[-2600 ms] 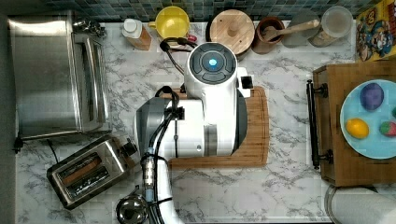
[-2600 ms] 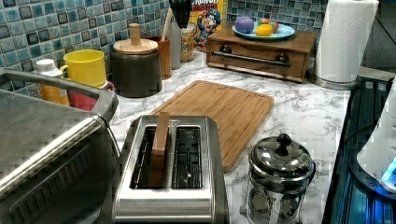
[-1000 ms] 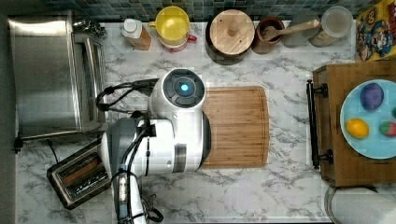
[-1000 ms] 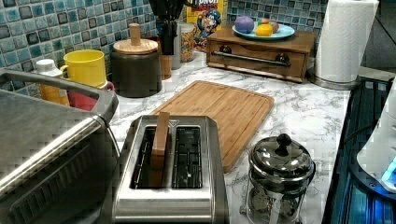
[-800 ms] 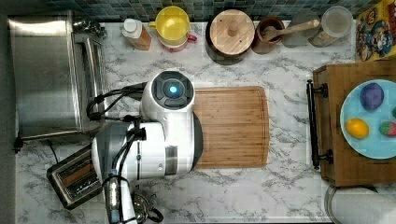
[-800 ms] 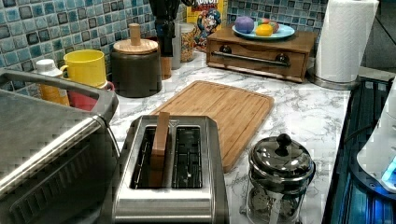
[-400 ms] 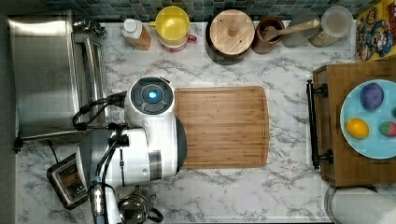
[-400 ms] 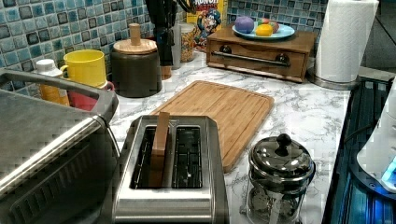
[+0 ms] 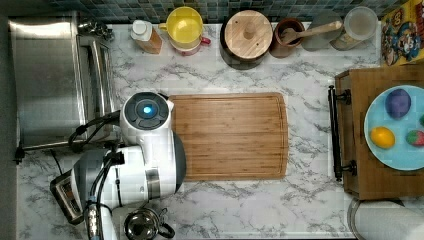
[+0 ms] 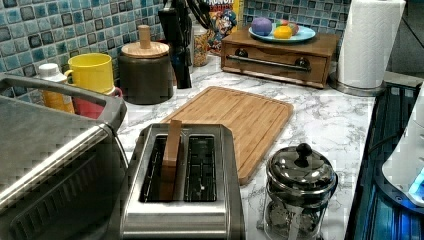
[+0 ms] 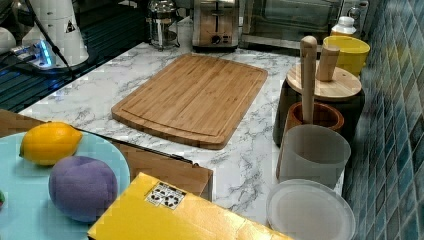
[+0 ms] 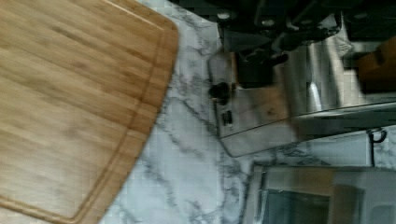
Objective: Turn on the toaster.
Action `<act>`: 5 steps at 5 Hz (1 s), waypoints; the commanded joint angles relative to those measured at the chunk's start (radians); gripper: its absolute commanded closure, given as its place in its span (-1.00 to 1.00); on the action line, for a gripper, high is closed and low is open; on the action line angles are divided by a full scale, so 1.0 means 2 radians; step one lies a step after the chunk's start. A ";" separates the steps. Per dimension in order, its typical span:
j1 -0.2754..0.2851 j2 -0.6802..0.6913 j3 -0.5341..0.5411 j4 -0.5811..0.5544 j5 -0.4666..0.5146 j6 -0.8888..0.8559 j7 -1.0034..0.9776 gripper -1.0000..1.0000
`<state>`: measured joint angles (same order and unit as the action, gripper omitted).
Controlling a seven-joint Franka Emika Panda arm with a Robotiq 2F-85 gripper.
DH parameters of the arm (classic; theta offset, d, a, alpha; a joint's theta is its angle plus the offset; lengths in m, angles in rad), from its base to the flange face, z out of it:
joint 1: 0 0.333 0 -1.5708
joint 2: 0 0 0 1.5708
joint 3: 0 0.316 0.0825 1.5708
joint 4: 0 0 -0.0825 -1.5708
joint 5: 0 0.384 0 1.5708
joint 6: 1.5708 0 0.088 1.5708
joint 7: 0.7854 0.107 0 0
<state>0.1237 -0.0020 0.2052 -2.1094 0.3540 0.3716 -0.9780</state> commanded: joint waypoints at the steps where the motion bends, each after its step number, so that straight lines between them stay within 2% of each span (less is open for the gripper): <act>1: 0.041 -0.026 0.031 -0.021 -0.006 0.030 0.038 1.00; 5: 0.016 -0.001 0.030 -0.029 -0.039 0.044 0.087 1.00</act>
<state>0.1724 -0.0014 0.2749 -2.1445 0.2883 0.4429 -0.8599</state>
